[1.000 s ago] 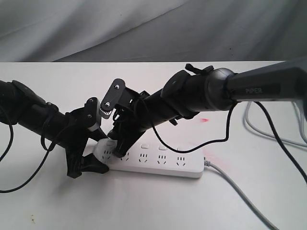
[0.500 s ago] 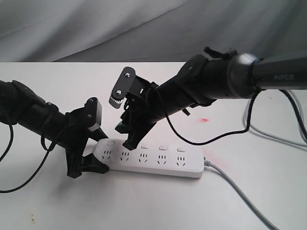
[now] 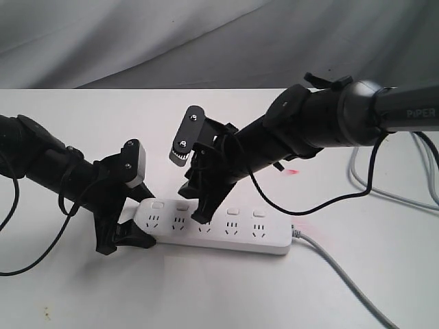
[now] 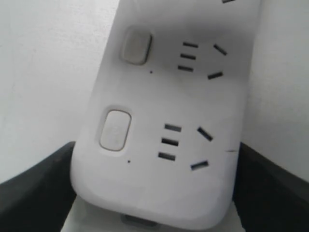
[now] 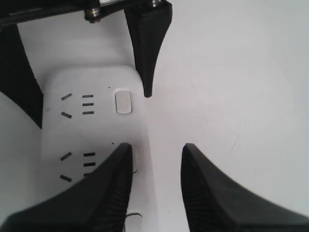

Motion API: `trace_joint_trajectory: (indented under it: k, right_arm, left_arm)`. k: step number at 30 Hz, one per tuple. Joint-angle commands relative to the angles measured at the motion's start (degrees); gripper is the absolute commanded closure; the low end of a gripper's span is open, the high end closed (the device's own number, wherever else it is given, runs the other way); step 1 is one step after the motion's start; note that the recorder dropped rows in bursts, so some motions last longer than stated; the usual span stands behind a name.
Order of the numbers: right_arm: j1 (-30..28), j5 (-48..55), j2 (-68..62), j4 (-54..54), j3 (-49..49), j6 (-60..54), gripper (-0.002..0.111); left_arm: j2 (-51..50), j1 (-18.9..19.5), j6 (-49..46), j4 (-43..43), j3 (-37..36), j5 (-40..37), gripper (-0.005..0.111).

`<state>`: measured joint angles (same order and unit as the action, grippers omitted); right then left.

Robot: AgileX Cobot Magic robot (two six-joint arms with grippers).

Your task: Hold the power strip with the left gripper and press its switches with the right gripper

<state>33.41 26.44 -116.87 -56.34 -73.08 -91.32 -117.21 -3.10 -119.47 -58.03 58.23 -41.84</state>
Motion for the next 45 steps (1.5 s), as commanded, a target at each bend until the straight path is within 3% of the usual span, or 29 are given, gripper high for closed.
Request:
trace_joint_trajectory:
  k: [1,11,45]
  right_arm:
    - [-0.19,-0.66,-0.02,-0.8,0.26,-1.42,0.076]
    - [1.51,-3.53,-1.5,-5.71,0.26,-4.61,0.077]
    - [1.51,-4.43,-3.49,-7.43,0.26,-6.33,0.078]
  left_arm:
    - [-0.25,-0.16,0.6,0.15,0.0,-0.12,0.056]
    - [-0.25,-0.16,0.42,0.15,0.0,-0.12,0.056]
    - [-0.25,-0.16,0.61,0.15,0.0,-0.12,0.056]
